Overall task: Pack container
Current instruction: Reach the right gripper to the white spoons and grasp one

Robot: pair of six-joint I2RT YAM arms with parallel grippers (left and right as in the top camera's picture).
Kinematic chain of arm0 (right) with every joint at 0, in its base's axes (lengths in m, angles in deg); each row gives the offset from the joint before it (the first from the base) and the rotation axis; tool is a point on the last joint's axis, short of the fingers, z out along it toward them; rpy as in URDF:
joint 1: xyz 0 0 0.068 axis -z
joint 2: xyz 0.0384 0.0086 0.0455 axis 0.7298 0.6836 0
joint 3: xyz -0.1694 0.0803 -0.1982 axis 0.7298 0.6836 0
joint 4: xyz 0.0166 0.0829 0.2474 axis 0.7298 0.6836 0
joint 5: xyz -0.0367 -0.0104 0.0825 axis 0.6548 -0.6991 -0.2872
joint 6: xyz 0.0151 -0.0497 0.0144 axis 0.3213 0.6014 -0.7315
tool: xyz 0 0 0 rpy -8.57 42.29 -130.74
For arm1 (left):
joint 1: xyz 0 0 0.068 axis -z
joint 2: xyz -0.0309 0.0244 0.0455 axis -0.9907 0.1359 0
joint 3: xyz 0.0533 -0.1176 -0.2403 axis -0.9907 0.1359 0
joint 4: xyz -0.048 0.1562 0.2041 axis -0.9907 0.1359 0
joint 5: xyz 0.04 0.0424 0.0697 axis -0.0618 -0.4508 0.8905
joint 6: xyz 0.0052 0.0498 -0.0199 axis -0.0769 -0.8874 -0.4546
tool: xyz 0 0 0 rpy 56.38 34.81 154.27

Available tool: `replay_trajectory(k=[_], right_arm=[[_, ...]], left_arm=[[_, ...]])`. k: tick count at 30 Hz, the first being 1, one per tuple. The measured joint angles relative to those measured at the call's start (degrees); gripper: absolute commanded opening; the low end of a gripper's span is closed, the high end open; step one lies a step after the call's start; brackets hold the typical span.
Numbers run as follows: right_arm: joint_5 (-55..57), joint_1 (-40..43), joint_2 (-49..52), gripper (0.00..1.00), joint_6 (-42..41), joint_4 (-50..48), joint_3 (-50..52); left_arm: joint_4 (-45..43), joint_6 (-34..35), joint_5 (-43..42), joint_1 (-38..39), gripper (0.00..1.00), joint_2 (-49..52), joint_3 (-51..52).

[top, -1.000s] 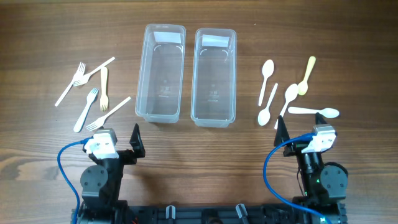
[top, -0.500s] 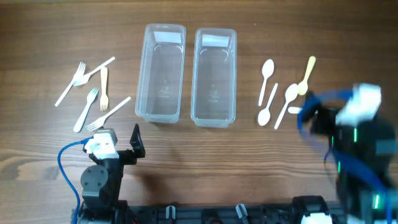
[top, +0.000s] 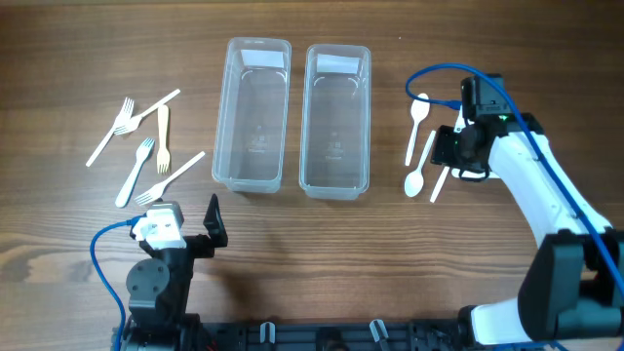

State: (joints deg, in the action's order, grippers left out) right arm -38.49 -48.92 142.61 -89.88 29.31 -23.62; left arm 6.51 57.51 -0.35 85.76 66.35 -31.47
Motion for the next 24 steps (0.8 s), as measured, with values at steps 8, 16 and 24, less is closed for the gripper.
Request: replay_trajectory(k=[8,16,24], right_arm=[[-0.17,0.00,2.32,0.45,-12.61,-3.78,0.00],[1.99,0.00,6.34,0.48,-13.66,-4.98,0.00],[3.74,0.68,10.97,0.48,-12.92,-6.05,0.00]], left_arm=[[0.00,0.00,0.00,0.00,1.00,0.00,0.00],[0.00,0.00,0.00,0.00,1.00,0.00,0.00],[-0.02,0.00,0.00,0.00,1.00,0.00,0.00]])
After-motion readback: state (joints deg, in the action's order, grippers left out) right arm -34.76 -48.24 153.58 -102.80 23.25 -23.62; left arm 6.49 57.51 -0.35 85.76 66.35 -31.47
